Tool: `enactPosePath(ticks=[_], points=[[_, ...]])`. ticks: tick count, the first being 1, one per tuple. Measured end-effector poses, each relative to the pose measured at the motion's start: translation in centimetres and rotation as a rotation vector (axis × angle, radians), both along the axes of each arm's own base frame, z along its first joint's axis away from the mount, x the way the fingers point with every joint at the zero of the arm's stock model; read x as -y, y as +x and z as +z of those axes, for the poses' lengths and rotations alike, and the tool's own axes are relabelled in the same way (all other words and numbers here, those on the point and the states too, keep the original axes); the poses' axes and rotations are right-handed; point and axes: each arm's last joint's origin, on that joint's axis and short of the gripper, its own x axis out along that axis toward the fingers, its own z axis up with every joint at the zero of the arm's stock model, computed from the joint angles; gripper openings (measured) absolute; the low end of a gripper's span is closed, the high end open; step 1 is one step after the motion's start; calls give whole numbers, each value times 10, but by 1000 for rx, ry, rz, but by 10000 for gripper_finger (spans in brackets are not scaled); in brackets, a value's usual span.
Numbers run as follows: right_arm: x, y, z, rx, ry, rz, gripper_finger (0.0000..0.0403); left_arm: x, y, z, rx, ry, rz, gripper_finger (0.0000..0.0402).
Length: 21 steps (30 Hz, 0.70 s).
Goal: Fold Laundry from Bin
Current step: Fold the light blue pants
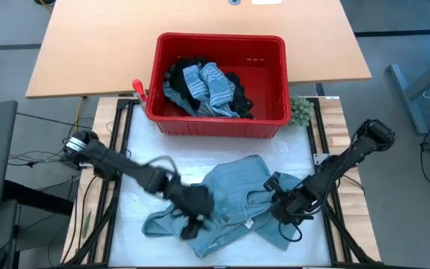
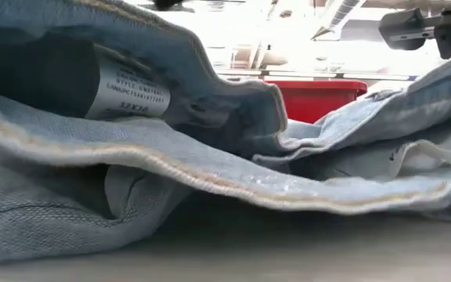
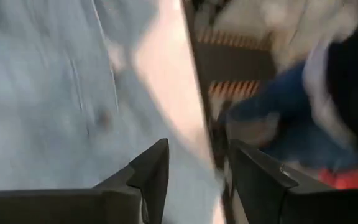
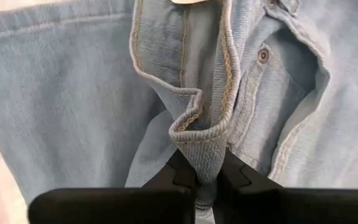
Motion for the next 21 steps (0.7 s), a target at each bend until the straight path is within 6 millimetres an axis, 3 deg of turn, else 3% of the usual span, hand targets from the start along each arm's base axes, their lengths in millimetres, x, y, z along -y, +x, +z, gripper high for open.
enactPosePath(ticks=[6, 11, 15, 21], points=[[5, -3, 7, 12, 35, -54, 45, 54, -39, -6, 28, 227, -43, 142], [5, -3, 9, 19, 42, -56, 45, 92, -65, -23, 102, 489, -109, 142], [5, -3, 9, 21, 39, -50, 45, 106, -71, -45, 82, 615, -158, 143], [8, -1, 9, 23, 41, -72, 45, 110, -63, -76, 12, 702, -173, 158]])
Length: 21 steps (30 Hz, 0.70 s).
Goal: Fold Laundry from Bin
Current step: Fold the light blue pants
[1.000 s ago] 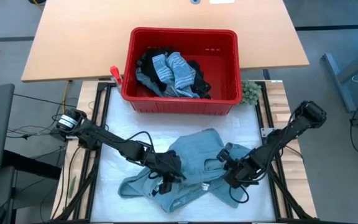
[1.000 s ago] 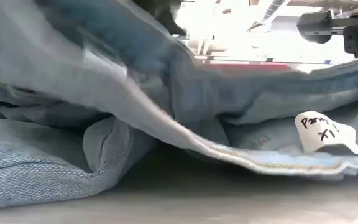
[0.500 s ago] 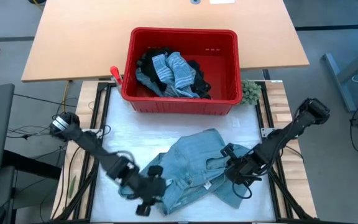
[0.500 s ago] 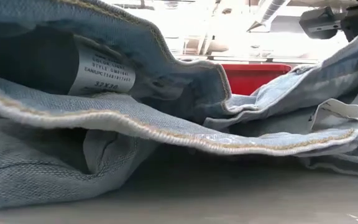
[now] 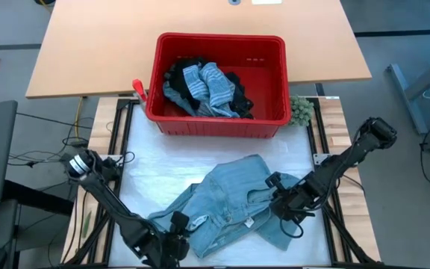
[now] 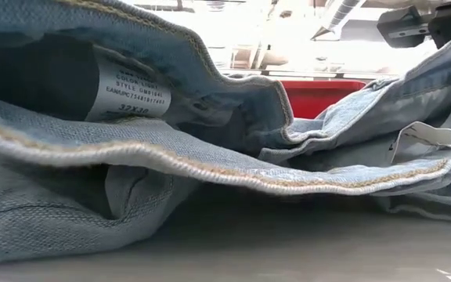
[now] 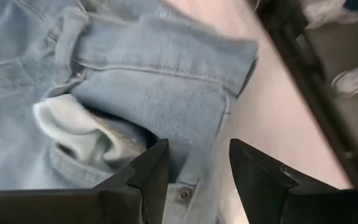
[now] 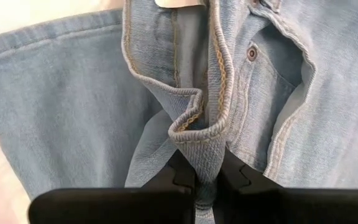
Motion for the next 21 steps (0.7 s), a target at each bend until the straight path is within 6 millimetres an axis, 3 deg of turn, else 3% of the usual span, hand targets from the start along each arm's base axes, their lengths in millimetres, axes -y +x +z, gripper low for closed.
enactPosePath(ticks=[9, 13, 17, 21], points=[[4, 3, 0, -1, 6, -31, 45, 3, 9, -36, -59, 145, -64, 193], [4, 3, 0, -1, 11, -43, 45, 3, 9, -43, -76, 217, -119, 191], [5, 1, 4, 13, 47, -101, 46, -1, 7, -41, -28, 303, -41, 145], [10, -4, 14, 47, 100, -164, 46, -2, 8, -22, 38, 350, 56, 37]])
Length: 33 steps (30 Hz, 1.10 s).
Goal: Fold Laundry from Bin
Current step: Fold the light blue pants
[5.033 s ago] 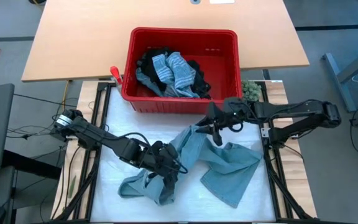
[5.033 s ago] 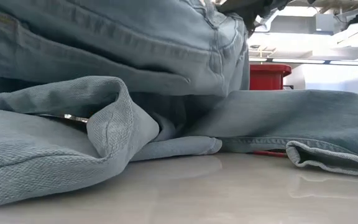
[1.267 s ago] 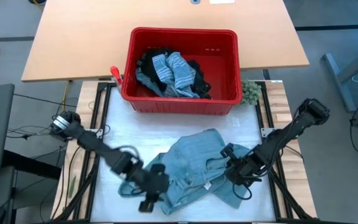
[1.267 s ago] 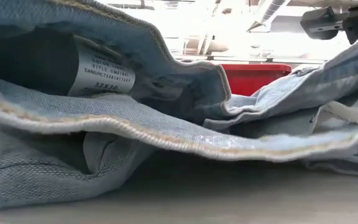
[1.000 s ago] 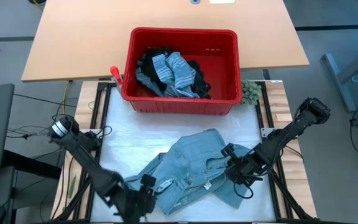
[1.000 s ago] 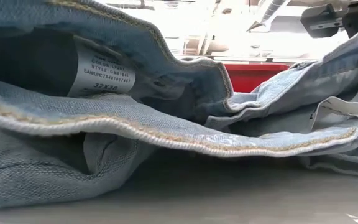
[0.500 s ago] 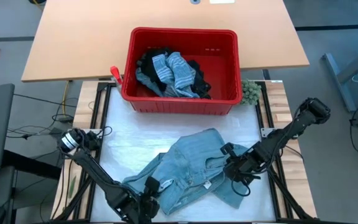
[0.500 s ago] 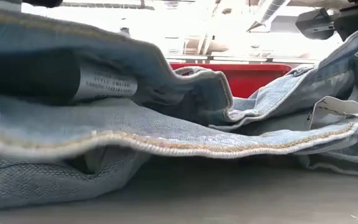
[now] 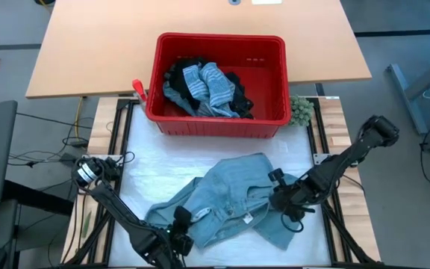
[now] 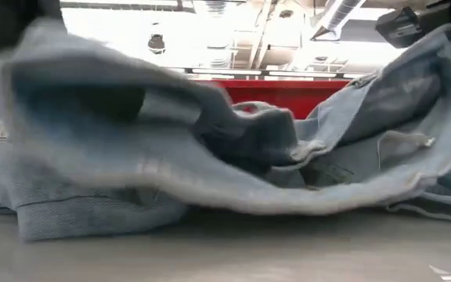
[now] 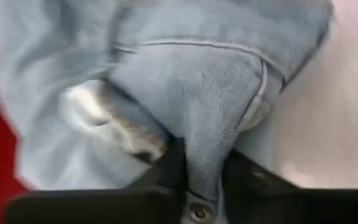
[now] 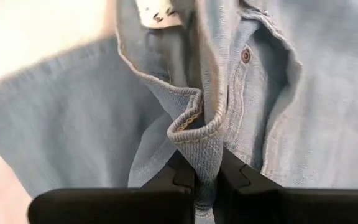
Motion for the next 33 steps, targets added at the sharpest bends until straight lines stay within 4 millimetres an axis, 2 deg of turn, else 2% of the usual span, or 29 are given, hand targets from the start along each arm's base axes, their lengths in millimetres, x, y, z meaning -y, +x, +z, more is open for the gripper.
enactPosePath(ticks=[2, 7, 12, 14, 18, 22, 24, 27, 30, 33], points=[[6, -3, 8, 29, 43, -55, 46, 0, 2, 13, 26, 20, 34, 17], [33, -17, 39, 154, 168, -189, 46, -8, 8, 59, 111, 155, 112, 11], [65, -38, 75, 378, 306, -281, 46, -40, 2, 111, 196, 316, 275, 5], [78, -45, 89, 499, 353, -318, 46, -57, -1, 135, 322, 235, 394, 5], [105, -59, 116, 762, 384, -424, 45, -103, -20, 187, 540, 24, 598, 4], [134, -65, 133, 992, 342, -695, 45, -163, -48, 225, 769, -304, 934, 3], [149, -63, 134, 1047, 329, -844, 45, -194, -64, 232, 806, -466, 1110, 3], [171, -54, 128, 1037, 341, -1026, 45, -225, -79, 223, 805, -636, 1264, 3], [182, -39, 115, 922, 448, -1059, 45, -235, -79, 206, 853, -874, 1236, 3], [179, -22, 108, 835, 554, -983, 45, -232, -66, 187, 932, -1117, 1091, 3]])
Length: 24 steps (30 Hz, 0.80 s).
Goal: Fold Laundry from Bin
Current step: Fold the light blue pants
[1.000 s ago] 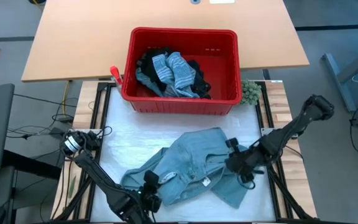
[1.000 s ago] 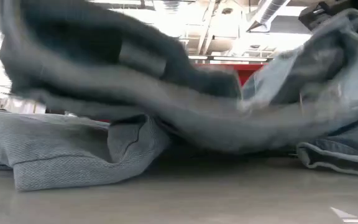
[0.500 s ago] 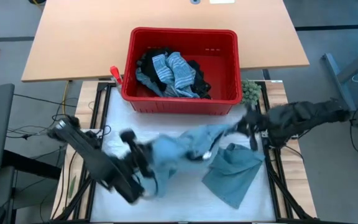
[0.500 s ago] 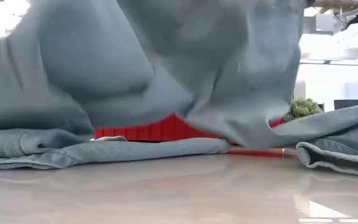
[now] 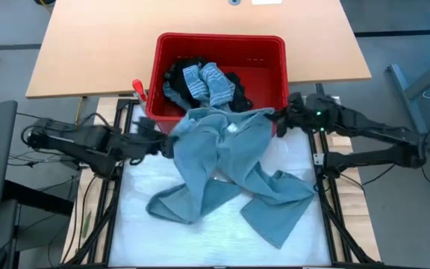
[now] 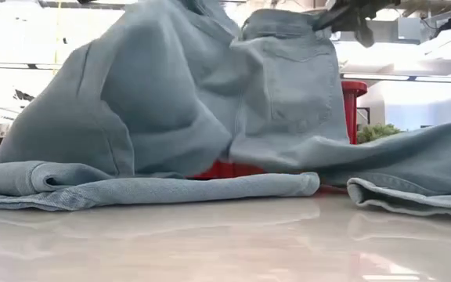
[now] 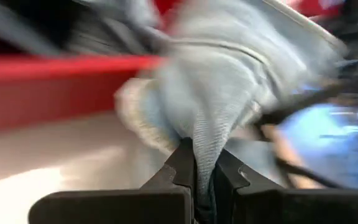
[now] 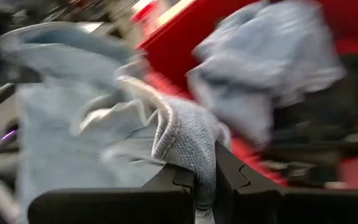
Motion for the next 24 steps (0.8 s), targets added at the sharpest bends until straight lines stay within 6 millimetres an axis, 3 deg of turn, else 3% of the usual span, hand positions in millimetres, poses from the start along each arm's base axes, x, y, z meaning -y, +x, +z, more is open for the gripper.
enactPosePath(ticks=[6, 10, 13, 16, 19, 22, 24], points=[[-23, 15, -12, -87, 29, 141, 45, 23, 29, -56, 359, -128, -116, 9], [-29, 6, -20, -198, 50, 137, 45, 39, 26, -92, 496, -167, -28, 6], [-24, 6, -19, -179, 87, 200, 45, 43, 17, -110, 565, -167, 57, 4], [-8, 6, -17, -141, 120, 310, 45, 42, 9, -120, 610, -143, 107, 5], [22, 11, -13, -24, 149, 332, 45, 34, 5, -120, 665, -99, 169, 5], [59, 13, -4, 155, 233, 113, 45, 24, 1, -111, 713, -1, 213, 5], [70, 16, 0, 259, 308, -33, 45, 20, -4, -96, 756, 97, 215, 5]])
